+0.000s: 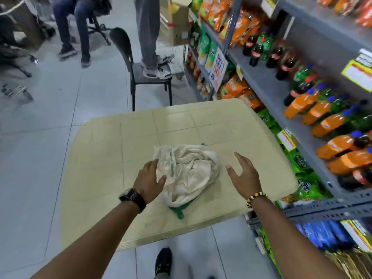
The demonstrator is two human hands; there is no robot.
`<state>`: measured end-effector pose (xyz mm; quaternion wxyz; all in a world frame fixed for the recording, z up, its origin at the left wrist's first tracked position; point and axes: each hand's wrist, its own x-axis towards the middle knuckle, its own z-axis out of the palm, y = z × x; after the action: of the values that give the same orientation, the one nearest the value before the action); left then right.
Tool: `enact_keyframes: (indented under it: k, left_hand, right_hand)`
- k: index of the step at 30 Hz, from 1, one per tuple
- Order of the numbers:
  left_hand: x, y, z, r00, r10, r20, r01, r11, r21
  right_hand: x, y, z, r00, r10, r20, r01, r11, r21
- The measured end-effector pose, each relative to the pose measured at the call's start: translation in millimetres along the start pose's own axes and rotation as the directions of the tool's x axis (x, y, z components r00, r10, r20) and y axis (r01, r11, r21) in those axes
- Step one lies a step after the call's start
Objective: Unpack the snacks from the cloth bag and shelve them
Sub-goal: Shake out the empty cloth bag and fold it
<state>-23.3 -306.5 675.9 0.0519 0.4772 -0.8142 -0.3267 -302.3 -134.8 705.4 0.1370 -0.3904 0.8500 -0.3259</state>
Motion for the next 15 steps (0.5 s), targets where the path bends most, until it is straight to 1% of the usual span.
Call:
enact_keyframes:
  k: [2, 6, 8, 11, 13, 15]
  left_hand:
    - [9, -10, 9, 0.997, -0.049, 0.064, 0.049, 0.999, 0.002]
    - [20, -19, 36, 0.974, -0.141, 0.179, 0.137, 0.990, 0.032]
    - [25, -21, 49, 0.960, -0.171, 0.221, 0.159, 0.985, 0.070]
    - [41, -18, 65, 0.945, -0.218, 0.242, 0.203, 0.975, 0.087]
    - [53, -12, 73, 0.936, -0.259, 0.239, 0.245, 0.966, 0.088]
    - [66, -10, 78, 0.916, -0.314, 0.249, 0.306, 0.949, 0.072]
  right_hand:
    - [15, 13, 15, 0.996, 0.050, 0.067, -0.048, 0.999, -0.021]
    - [47, 41, 41, 0.971, 0.179, 0.158, -0.175, 0.984, -0.042]
    - [61, 58, 54, 0.941, 0.272, 0.203, -0.272, 0.962, -0.027]
    - [80, 81, 77, 0.860, 0.407, 0.309, -0.418, 0.908, -0.033]
    - [90, 95, 91, 0.810, 0.454, 0.371, -0.476, 0.879, -0.037]
    - [100, 103, 104, 0.800, 0.457, 0.389, -0.483, 0.875, -0.035]
